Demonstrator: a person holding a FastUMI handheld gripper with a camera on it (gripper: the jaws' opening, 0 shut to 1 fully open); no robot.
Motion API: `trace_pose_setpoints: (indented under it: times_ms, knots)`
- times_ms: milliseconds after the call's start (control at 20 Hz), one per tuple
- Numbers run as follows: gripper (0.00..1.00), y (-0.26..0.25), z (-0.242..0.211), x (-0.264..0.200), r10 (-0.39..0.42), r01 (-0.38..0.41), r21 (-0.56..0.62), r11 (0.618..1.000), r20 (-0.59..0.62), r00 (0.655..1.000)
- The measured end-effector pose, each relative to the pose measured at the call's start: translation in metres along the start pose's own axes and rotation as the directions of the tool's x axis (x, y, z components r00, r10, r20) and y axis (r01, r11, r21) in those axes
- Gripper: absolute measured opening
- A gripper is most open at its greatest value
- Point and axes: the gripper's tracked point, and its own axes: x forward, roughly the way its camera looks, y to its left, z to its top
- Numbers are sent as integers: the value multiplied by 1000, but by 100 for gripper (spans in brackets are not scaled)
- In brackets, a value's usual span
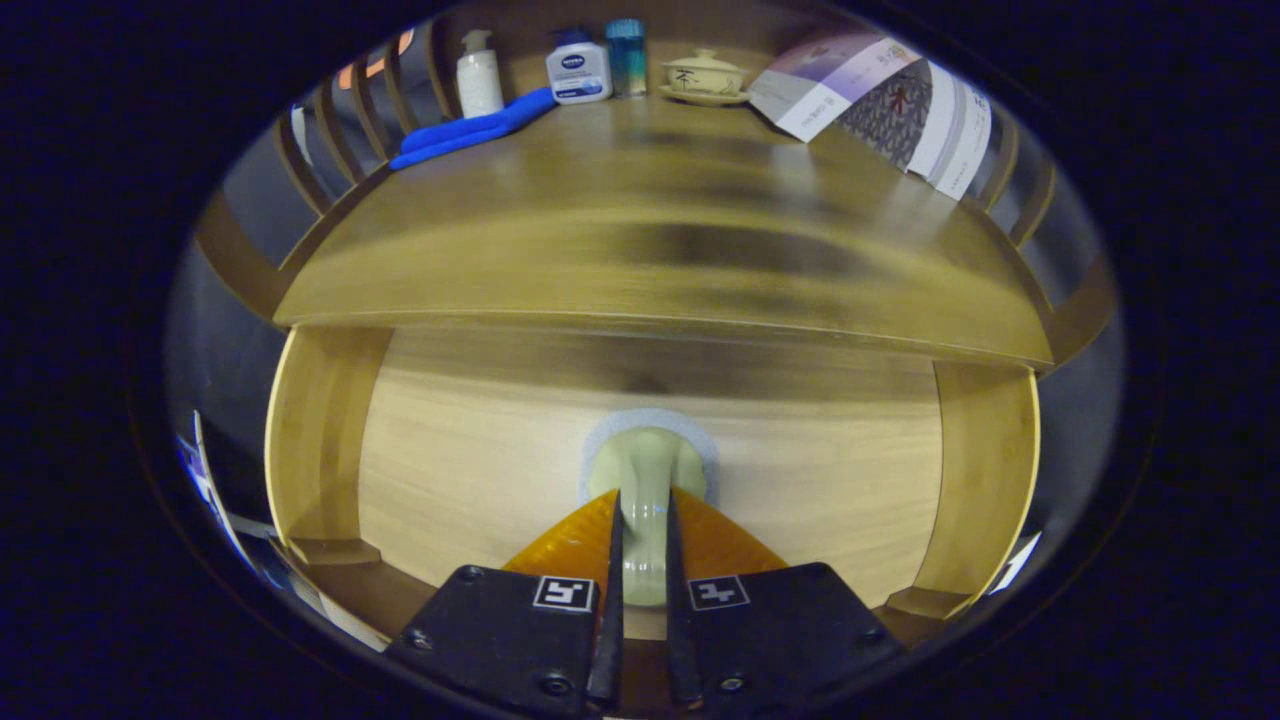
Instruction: Pull open the drawer, take out the items inside it, and place them on the countertop above the cabinet.
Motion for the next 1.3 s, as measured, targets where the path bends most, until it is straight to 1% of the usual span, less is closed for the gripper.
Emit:
trace_pose_setpoints:
  times_ms: [150,300,600,750,800,950,1300]
  knots:
    - [21,2,-6,-19,32,-32,-5,999,16,999]
    - [21,-1,-4,-43,41,-40,-16,999,49,998]
    - [21,-6,26,-101,66,-65,-12,998,134,989]
    - [21,-11,53,-119,65,-67,7,998,173,983]
    - [21,-13,63,-122,60,-64,17,998,182,981]
    - [21,-11,94,-123,78,-89,50,995,187,979]
    - [21,-11,163,-88,74,-89,89,992,156,985]
